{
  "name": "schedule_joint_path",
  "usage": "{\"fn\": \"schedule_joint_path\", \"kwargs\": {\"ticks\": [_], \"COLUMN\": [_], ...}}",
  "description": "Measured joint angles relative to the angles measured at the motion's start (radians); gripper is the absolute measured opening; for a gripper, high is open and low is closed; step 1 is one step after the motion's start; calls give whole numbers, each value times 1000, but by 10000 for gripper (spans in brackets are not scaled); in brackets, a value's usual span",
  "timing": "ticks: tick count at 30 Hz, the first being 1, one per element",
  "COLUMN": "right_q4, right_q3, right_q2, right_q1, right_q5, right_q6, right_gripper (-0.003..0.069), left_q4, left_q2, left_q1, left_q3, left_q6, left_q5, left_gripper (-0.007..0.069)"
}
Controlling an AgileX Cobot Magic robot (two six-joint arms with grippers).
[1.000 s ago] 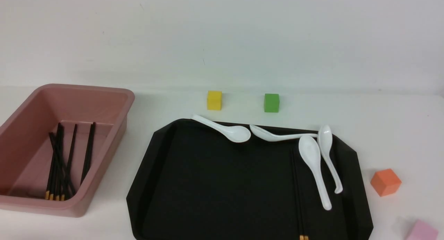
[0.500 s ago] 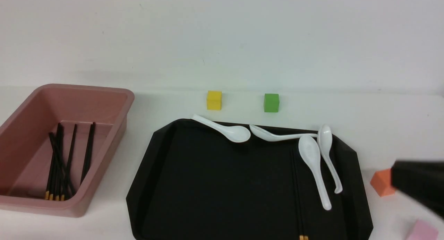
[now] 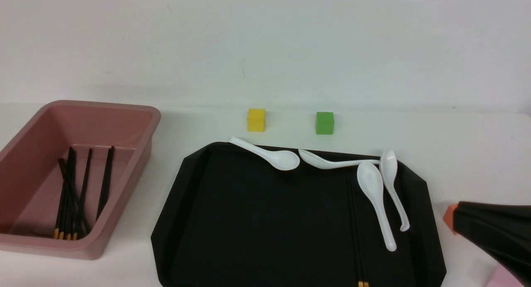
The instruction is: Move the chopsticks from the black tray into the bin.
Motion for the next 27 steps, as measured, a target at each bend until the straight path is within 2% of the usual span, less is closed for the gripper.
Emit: {"fn": "schedule_joint_path", "kwargs": {"ticks": [21,25,27], "right_q4": [17,47,104], "right_q3": [39,101,150], "right_q2": [-19,-60,-107], "right_q1": [-5,-87,-196], "right_q5": [-23,-43,-45], "right_q6": [-7,-70,-93], "right_gripper": [24,27,30], "left_q4": [0,0,0], "left_q2": [0,0,0], "left_q1": [0,0,0], "left_q3": [0,0,0], "left_q6": [0,0,0], "left_q5": [0,0,0], "left_gripper": [239,239,239]}}
